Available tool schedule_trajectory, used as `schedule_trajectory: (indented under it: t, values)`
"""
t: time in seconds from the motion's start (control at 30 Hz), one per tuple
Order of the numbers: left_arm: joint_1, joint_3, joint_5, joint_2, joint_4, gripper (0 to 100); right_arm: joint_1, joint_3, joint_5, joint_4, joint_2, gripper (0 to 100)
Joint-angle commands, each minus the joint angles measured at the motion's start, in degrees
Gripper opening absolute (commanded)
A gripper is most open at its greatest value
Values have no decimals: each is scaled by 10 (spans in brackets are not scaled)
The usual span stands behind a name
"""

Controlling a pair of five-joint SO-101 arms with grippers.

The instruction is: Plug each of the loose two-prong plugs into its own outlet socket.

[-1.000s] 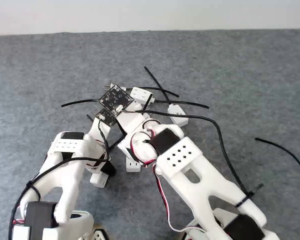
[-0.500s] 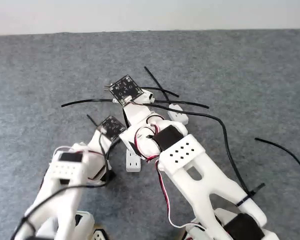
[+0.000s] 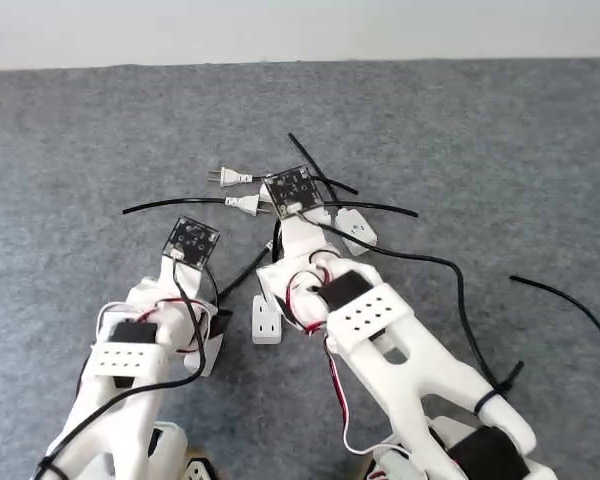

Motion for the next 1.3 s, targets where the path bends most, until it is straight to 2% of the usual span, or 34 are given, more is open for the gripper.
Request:
schedule_trajectory:
  t: [0.0, 0.3, 0.43, 0.57, 0.7, 0.87, 1.1, 1.27]
  values:
    - [-2, 3, 34, -12, -51, 299, 3, -4, -10, -32, -7, 9]
    - [-7, -1, 36, -13, -55, 299, 2, -3, -24, -30, -3, 9]
    - [-42, -15, 37, -13, -62, 300, -5, -2, -29, -28, -2, 9]
    - [-49, -15, 40, -13, -78, 300, -22, -2, -31, -31, -1, 9]
    - [-56, -20, 77, -13, -82, 300, -24, 3, -45, -37, 0, 9]
    - [-77, -16, 121, -13, -126, 300, -22, 32, -43, -80, 0, 8]
    - [-77, -15, 123, -12, -127, 300, -22, 55, -41, -84, 0, 8]
    - [-77, -15, 123, -12, -127, 300, -22, 82, -12, -79, -2, 8]
